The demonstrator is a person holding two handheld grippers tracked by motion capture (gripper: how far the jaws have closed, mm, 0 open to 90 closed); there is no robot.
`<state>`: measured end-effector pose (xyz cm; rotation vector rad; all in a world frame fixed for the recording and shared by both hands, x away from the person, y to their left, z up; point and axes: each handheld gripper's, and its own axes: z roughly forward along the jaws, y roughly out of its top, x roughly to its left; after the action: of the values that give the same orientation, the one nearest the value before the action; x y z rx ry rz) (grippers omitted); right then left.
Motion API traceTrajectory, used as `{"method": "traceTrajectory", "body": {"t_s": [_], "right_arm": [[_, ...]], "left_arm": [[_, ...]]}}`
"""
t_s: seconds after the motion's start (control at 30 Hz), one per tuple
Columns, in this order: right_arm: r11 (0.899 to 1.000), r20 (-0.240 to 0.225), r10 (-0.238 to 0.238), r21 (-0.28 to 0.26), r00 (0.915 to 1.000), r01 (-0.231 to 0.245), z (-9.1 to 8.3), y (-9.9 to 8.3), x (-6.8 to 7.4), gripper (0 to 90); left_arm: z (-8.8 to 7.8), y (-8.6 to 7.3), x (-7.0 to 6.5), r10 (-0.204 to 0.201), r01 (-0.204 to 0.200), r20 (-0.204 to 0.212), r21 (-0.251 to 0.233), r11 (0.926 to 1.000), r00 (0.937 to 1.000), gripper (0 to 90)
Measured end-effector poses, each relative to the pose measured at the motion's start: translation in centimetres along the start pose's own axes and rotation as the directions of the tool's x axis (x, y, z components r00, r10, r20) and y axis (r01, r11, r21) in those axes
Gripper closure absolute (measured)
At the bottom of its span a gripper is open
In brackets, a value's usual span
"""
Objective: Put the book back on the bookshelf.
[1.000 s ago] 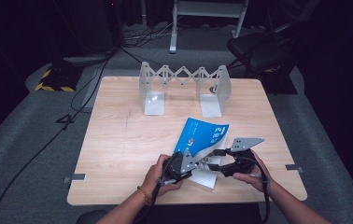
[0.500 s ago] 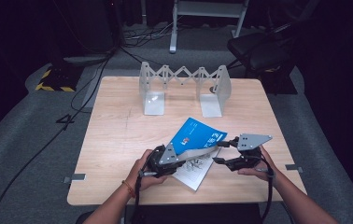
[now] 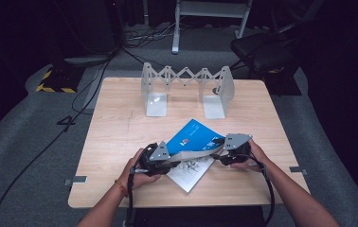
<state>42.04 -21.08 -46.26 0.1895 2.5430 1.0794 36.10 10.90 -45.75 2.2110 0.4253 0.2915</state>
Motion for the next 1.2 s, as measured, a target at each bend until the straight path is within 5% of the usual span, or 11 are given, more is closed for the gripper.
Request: {"method": "traceTrajectory", "body": {"t_s": [0.13,0.3,0.53,0.77,0.8,0.97,1.03,1.07,1.13,1.2], "right_arm": [[0.998,-0.001,-0.023,-0.060,0.9997,0.023,0.0,-0.3,-0.2,55.8],[0.992,0.048,-0.117,-0.043,0.9920,0.119,0.2,0.3,1.0,66.3],[0.994,0.093,-0.107,-0.007,0.9899,0.108,-1.0,0.9,1.8,70.7],[0.997,0.108,-0.069,0.041,0.9917,0.065,-2.3,1.2,3.0,71.9],[0.997,0.109,-0.065,0.049,0.9919,0.060,-2.3,1.3,3.1,72.0],[0.995,0.109,-0.074,0.081,0.9913,0.065,-2.4,2.2,3.5,72.3],[0.993,0.100,-0.087,0.090,0.9912,0.078,-2.3,2.5,3.7,72.7],[0.993,0.089,-0.092,0.083,0.9917,0.085,-2.1,2.7,3.7,72.7],[0.994,0.078,-0.088,0.077,0.9931,0.082,-2.1,2.7,3.7,72.6],[0.995,0.064,-0.079,0.067,0.9948,0.075,-2.0,2.5,3.5,72.0]], "left_arm": [[-0.5,-0.2,0.6,-0.014,0.013,-0.007,-0.016,0.9998,0.9999,69.9],[-0.6,-0.5,1.8,-0.021,0.021,-0.040,-0.004,0.9998,0.9990,65.4],[0.7,0.4,3.0,-0.044,0.044,-0.061,0.004,0.9990,0.9972,58.1],[0.8,1.7,1.6,-0.064,0.063,-0.060,-0.014,0.9979,0.9961,42.6],[0.5,2.3,0.7,-0.054,0.053,-0.100,-0.008,0.9986,0.9936,39.2],[0.5,3.6,-1.1,-0.037,0.037,-0.119,-0.001,0.9993,0.9922,32.0],[1.0,3.9,-1.4,-0.025,0.031,-0.143,0.041,0.9987,0.9894,34.8],[1.5,3.9,-1.3,-0.007,0.017,-0.159,0.060,0.9981,0.9873,43.0],[1.5,3.7,-0.9,-0.008,0.016,-0.135,0.054,0.9984,0.9907,50.9],[1.5,3.3,-0.8,0.034,-0.028,-0.120,0.056,0.9981,0.9922,56.4]]}}
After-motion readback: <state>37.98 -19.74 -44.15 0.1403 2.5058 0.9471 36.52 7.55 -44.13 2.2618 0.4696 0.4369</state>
